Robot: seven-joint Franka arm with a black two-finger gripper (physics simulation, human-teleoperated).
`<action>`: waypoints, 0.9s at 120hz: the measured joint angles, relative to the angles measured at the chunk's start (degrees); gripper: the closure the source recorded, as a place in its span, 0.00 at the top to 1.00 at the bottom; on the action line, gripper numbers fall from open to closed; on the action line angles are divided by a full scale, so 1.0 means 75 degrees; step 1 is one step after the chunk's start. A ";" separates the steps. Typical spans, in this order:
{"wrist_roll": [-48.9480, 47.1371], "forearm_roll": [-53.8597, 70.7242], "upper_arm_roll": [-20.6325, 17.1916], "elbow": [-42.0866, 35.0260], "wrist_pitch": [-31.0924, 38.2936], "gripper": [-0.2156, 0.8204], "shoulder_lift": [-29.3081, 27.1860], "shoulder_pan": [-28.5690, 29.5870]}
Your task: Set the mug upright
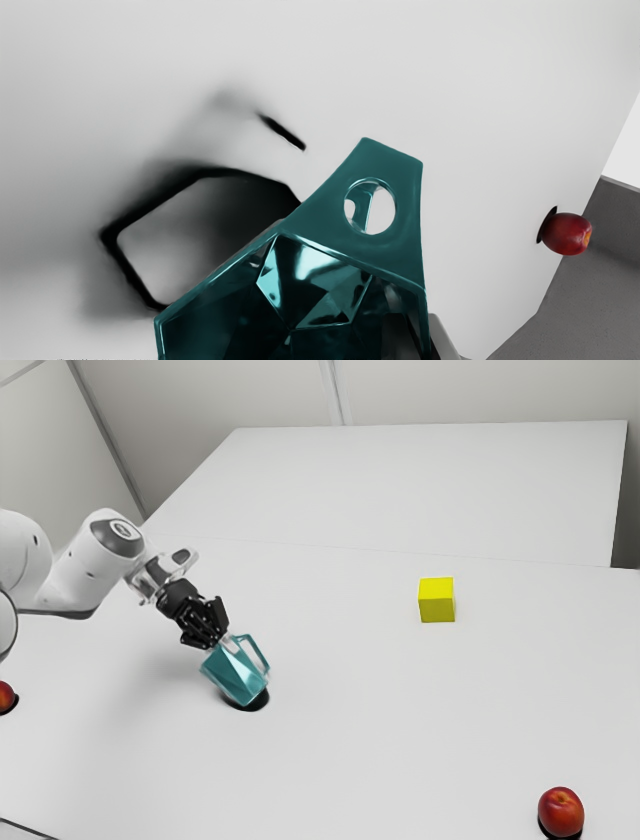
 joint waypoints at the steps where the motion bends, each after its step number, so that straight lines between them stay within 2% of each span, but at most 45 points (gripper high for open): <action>1: -0.0004 0.0002 -0.0001 0.0000 0.0000 0.05 -0.0007 0.0000; 27: -0.0112 0.0072 -0.0059 -0.0038 -0.0013 0.04 -0.0251 -0.0002; 41: -0.0178 0.0204 -0.0085 -0.0280 0.0081 0.03 -0.0707 -0.0148; 66: -0.0307 0.1540 -0.0089 -0.0668 0.0846 0.03 -0.1654 -0.1364; 108: -0.0901 0.4895 -0.0197 -0.1518 0.2898 0.03 -0.2359 -0.3203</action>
